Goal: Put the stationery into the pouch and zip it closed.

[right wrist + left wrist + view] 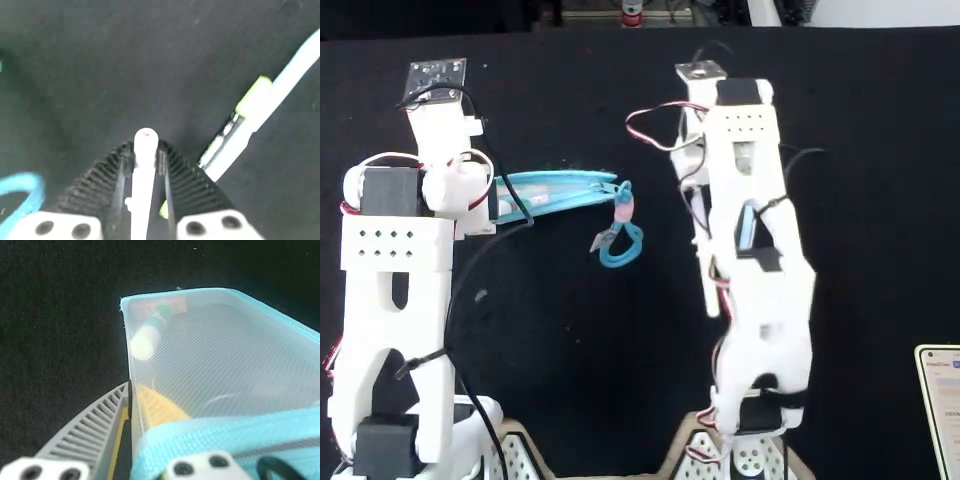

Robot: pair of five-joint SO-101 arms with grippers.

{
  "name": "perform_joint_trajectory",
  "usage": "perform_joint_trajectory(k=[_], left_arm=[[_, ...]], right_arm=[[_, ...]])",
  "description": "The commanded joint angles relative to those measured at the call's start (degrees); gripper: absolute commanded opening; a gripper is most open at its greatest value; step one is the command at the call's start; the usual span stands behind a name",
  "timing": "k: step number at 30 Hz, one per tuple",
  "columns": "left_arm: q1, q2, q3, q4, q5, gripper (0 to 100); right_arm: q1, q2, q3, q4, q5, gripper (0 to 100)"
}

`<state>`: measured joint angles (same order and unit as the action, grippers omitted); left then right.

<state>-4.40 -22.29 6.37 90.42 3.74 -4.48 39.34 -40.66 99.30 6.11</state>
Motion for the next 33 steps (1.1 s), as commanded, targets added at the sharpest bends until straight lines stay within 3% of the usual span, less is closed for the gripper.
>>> perform_joint_trajectory(k=[1,11,21,26,33], left_arm=[[-1.0,0.6,1.8,0.7,0.4,3],[-1.0,0.6,1.8,0.8,0.4,3],[-1.0,0.6,1.8,0.7,0.4,3],[-1.0,0.6,1.8,0.6,0.4,3],[-1.0,0.6,1.9,0.6,0.4,3]], right_arm=[[-1.8,-15.0,10.0,1.4,0.6,1.1],[-2.0,-34.2,20.9,1.7,0.7,1.1],[-12.5,-65.5,30.5,-3.6,0.2,1.1],[-21.7,-79.3,31.1,-5.1,0.1,1.1],[-31.5,-90.5,31.8,-16.8,-5.5,1.1]])
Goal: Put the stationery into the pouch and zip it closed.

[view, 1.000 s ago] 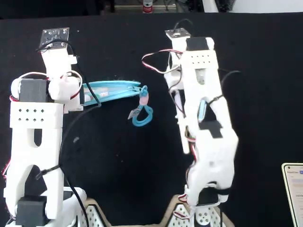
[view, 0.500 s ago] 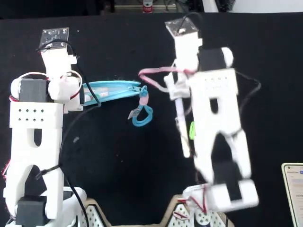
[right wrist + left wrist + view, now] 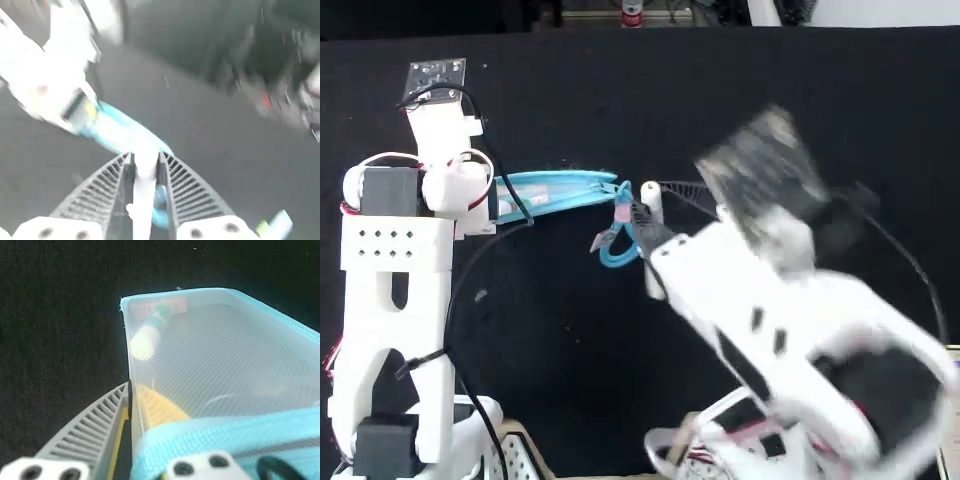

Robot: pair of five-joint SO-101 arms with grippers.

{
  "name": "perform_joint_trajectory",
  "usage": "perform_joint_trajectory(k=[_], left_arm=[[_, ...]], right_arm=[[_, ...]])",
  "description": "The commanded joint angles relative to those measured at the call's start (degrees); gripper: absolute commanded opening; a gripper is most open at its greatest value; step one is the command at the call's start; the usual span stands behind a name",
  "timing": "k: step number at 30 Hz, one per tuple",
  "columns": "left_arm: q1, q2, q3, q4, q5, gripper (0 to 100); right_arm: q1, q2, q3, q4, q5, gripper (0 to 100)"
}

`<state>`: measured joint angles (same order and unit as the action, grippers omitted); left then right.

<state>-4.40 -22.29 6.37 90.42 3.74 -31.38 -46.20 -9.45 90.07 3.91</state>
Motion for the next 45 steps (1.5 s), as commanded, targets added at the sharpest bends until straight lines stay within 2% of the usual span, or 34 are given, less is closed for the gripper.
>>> perform_joint_trajectory(k=[1,15,26,32,35,38,45], left_arm=[[-1.0,0.6,1.9,0.6,0.4,3],[-1.0,0.8,1.9,0.6,0.4,3],[-1.0,0.8,1.9,0.6,0.4,3],[-1.0,0.8,1.9,0.5,0.4,3],[-1.0,0.7,1.9,0.5,0.4,3],[-1.0,0.7,1.9,0.5,0.4,3],[-0.9,0.7,1.9,0.5,0.4,3]], right_arm=[[-5.5,-5.9,1.9,-10.3,-4.0,1.1],[-6.9,-22.0,36.3,-53.3,-3.7,1.1],[-6.9,-25.4,56.7,-69.8,-3.7,1.1],[-6.8,-24.9,58.5,-70.0,-3.4,1.1],[-6.9,-24.9,60.0,-68.3,3.0,1.2],[-6.9,-24.1,57.8,-62.8,7.2,3.2],[-6.9,-13.0,41.0,-44.7,7.1,12.8]])
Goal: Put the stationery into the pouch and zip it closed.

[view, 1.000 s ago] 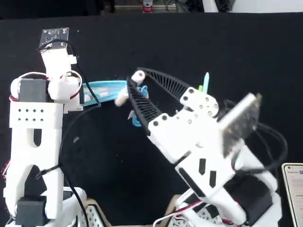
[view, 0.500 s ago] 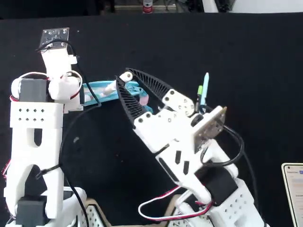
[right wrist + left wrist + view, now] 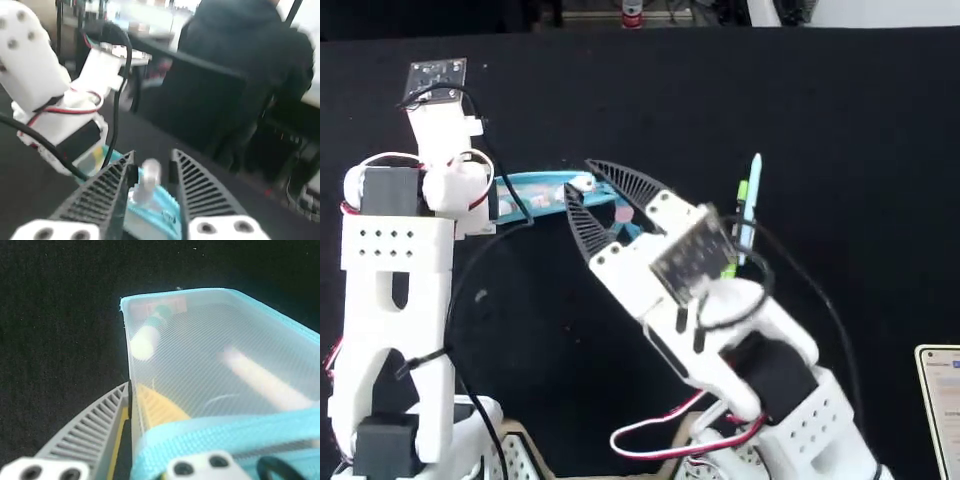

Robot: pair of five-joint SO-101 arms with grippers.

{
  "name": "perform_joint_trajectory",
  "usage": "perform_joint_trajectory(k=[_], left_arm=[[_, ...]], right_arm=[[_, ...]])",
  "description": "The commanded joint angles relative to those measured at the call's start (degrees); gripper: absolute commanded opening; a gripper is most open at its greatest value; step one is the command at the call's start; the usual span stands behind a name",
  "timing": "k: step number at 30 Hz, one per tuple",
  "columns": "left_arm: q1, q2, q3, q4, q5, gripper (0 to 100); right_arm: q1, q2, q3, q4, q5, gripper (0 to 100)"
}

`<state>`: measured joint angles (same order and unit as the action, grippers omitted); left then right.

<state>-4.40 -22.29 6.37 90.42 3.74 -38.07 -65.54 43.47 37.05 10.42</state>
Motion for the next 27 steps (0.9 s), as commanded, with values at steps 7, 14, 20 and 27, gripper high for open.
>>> perform_joint_trajectory(k=[7,14,20,27], left_arm=[[-1.0,0.7,1.9,0.5,0.4,3],[-1.0,0.8,1.9,0.5,0.4,3],[-1.0,0.8,1.9,0.5,0.4,3],[-1.0,0.8,1.9,0.5,0.4,3]], right_arm=[[0.1,12.0,-30.5,23.5,0.6,12.7],[14.6,13.0,-35.1,34.8,-1.7,12.6],[33.4,21.0,-27.1,36.0,-9.8,12.7],[40.8,41.0,-27.1,32.1,-14.7,12.9]])
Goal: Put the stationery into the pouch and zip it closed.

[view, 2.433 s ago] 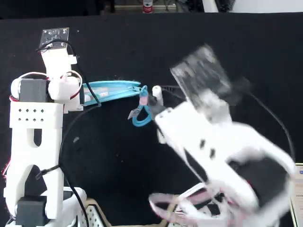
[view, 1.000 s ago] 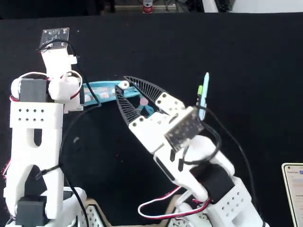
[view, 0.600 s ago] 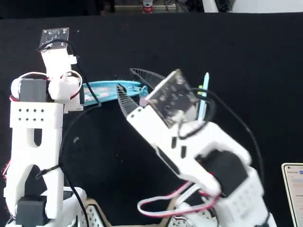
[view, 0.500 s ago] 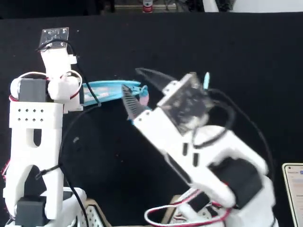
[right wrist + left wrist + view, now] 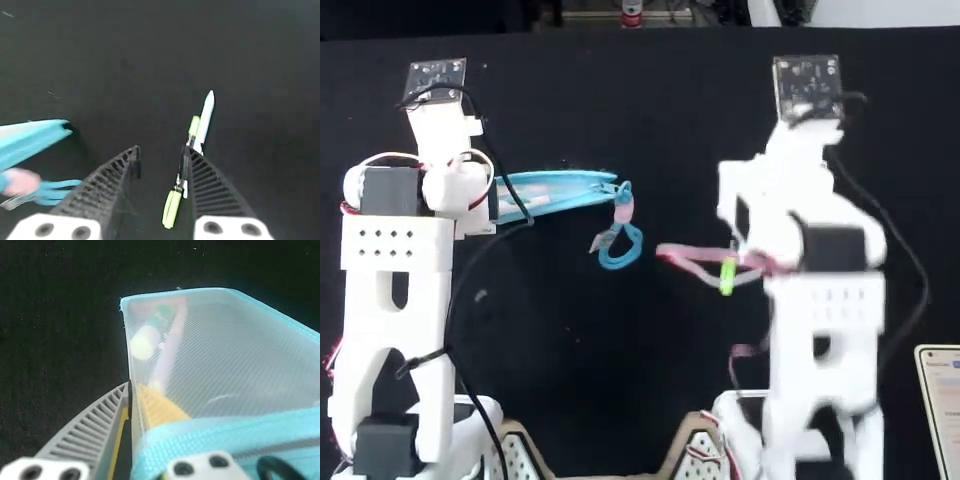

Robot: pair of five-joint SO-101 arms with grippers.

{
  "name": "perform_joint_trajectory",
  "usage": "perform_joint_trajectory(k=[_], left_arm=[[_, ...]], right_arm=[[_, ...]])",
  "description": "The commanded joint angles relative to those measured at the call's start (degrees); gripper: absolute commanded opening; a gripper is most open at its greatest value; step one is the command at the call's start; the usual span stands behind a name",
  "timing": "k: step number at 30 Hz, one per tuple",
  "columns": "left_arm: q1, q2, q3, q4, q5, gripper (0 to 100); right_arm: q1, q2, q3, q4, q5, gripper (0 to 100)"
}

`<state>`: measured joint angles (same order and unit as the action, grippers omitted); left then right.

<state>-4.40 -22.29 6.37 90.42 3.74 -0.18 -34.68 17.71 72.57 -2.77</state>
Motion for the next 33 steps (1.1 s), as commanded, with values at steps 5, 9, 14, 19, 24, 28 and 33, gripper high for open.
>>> perform_joint_trajectory(k=[5,9,14,19,24,28,33], left_arm=[[-1.0,0.8,1.9,0.5,0.4,3],[-1.0,0.8,1.9,0.5,0.4,3],[-1.0,0.7,1.9,0.5,0.4,3],[-1.0,0.6,2.7,0.4,0.4,3],[-1.0,0.6,2.7,0.4,0.4,3],[-1.0,0.6,2.7,0.4,0.4,3],[-1.0,0.6,2.7,0.4,0.3,3]], right_arm=[[5.5,25.3,-7.2,-7.1,-1.5,12.8],[7.8,36.4,-15.3,-7.1,-1.5,12.8],[9.4,50.2,-26.2,-6.8,-1.5,12.8],[9.3,61.7,-37.4,-6.8,-1.5,12.8],[9.3,71.0,-46.2,-6.8,-1.5,12.8],[9.4,77.1,-53.4,-6.8,-1.5,12.8],[10.3,83.4,-60.5,-6.7,-1.5,12.8]])
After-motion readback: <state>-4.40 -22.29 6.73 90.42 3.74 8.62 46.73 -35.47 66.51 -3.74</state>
